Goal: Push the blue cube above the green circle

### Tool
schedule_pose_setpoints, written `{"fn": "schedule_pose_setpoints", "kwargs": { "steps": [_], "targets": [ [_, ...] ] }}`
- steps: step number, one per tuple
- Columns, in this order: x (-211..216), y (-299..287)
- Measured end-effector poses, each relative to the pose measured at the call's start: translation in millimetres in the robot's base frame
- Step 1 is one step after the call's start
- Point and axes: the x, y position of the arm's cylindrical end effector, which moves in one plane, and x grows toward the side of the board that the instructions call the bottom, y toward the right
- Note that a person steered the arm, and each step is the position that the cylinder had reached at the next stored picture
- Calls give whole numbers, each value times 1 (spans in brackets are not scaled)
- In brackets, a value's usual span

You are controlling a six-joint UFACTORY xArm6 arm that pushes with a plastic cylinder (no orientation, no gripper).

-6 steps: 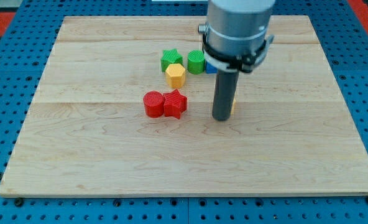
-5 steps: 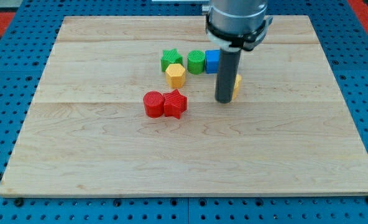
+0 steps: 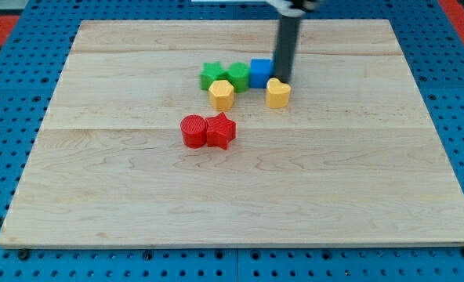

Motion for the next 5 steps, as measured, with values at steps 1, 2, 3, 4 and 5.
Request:
{"fn": "schedule_pose_setpoints", "kwargs": {
  "steps": [1,2,3,4,5],
  "targets": [
    [-18,-40],
    [-43,-57],
    [-43,-42],
    [-22,-39],
    [-36,-79]
  ]
}}
